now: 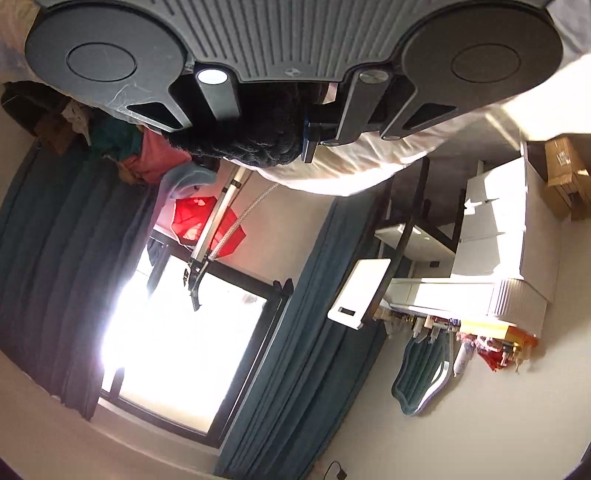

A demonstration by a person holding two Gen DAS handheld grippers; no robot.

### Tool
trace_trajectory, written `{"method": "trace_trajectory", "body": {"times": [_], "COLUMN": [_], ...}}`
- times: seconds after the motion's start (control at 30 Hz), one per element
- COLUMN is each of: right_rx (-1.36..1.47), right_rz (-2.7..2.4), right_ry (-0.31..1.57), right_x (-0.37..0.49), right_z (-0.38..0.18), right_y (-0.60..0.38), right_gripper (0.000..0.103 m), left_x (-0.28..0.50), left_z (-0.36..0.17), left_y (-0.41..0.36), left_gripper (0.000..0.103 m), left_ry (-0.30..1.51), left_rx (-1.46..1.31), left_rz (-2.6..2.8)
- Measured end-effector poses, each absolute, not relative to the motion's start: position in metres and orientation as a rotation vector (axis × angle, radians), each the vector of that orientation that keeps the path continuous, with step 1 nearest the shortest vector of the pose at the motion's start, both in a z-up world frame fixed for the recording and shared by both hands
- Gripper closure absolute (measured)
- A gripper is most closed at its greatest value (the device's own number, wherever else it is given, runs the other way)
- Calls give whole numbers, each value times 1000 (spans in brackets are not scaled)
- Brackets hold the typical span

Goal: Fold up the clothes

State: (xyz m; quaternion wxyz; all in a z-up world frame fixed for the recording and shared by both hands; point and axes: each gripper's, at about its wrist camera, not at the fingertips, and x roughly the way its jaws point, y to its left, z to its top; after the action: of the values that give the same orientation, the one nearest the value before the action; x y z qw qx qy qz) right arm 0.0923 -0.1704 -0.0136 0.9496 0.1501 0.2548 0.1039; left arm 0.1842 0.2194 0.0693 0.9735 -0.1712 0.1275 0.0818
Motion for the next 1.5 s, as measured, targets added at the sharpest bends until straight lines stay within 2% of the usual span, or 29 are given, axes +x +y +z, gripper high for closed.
{"method": "trace_trajectory", "body": {"times": [0.1, 0.2, 0.37, 0.47, 0.57, 0.6, 0.63, 0.67, 0.7, 0.73, 0.77, 0.83, 0.93, 1.13, 1.33, 1.5], "right_rx": [314, 330, 304, 289, 305, 320, 338, 350, 354, 351, 341, 319, 286, 251, 217, 138], "right_rz": [366, 521, 658, 681, 717, 742, 770, 790, 805, 819, 825, 824, 795, 688, 527, 417], "right_ry": [480, 464, 527, 604, 625, 623, 626, 631, 631, 625, 621, 611, 585, 479, 395, 329], "right_x": [102, 125, 169, 190, 197, 197, 197, 197, 194, 190, 186, 174, 155, 124, 98, 76], "right_z": [-1, 1, -35, -61, -69, -69, -67, -66, -64, -61, -58, -52, -41, -7, 29, 51], "right_y": [-104, -36, 51, 70, 69, 66, 62, 60, 57, 56, 54, 50, 40, -17, -98, -165], "right_gripper": [89, 89, 87, 86, 79, 66, 48, 39, 24, 18, 18, 18, 18, 18, 18, 18], "left_x": [219, 256, 313, 324, 318, 315, 311, 307, 303, 295, 287, 270, 239, 172, 117, 74], "left_z": [105, 115, 56, 5, -24, -31, -37, -38, -39, -37, -36, -33, -26, 13, 62, 67], "left_y": [271, 323, 385, 413, 431, 436, 440, 441, 441, 441, 440, 438, 434, 378, 241, 120], "left_gripper": [93, 93, 93, 93, 90, 89, 81, 64, 52, 32, 15, 8, 7, 7, 7, 6], "left_ry": [232, 242, 418, 529, 565, 574, 583, 593, 600, 600, 600, 601, 626, 580, 453, 351], "left_rx": [-274, -180, -11, -77, -177, -207, -231, -228, -220, -191, -161, -107, -92, -69, -39, -32], "left_rz": [252, 395, 526, 533, 513, 504, 497, 498, 500, 513, 525, 547, 557, 479, 261, 76]}}
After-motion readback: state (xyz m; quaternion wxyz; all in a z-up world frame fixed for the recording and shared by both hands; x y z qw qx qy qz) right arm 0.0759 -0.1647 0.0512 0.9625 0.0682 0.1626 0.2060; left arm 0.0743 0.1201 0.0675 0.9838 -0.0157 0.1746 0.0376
